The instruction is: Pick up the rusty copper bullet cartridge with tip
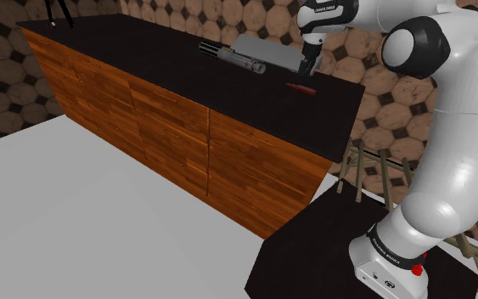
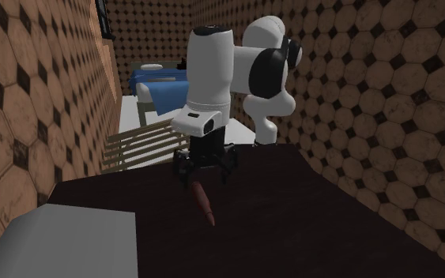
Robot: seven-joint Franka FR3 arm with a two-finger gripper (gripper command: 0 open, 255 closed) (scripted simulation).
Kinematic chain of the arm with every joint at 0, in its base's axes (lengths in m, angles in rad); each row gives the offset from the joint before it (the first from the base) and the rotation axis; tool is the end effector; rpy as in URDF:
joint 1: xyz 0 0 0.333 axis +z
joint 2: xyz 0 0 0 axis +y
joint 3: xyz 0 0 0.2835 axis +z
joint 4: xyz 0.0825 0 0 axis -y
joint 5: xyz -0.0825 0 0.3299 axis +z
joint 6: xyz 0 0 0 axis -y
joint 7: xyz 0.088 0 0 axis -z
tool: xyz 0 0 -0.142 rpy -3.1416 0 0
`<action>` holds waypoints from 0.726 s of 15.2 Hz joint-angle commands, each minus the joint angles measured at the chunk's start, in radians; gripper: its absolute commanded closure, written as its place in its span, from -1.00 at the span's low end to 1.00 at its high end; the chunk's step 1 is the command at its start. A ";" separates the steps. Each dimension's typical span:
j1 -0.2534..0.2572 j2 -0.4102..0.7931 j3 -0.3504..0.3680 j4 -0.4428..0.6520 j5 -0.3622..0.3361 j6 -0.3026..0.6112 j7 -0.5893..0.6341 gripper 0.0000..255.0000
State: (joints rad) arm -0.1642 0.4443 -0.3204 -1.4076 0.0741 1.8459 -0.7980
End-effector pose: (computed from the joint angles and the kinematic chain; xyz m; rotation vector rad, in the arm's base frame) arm 0.5669 -0.2565 0.4096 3.0400 0.4969 -0.0391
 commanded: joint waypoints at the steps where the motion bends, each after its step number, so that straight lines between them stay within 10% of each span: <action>1: -0.011 0.039 0.004 0.044 0.007 -0.006 -0.017 -1.00; 9: -0.007 0.051 0.008 -0.026 0.011 0.076 -0.017 -1.00; 10: -0.009 0.054 0.008 -0.020 0.012 0.073 -0.018 1.00; 11: -0.009 0.053 0.008 -0.022 0.012 0.074 -0.018 1.00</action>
State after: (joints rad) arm -0.1730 0.4970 -0.3128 -1.4287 0.0861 1.9186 -0.8160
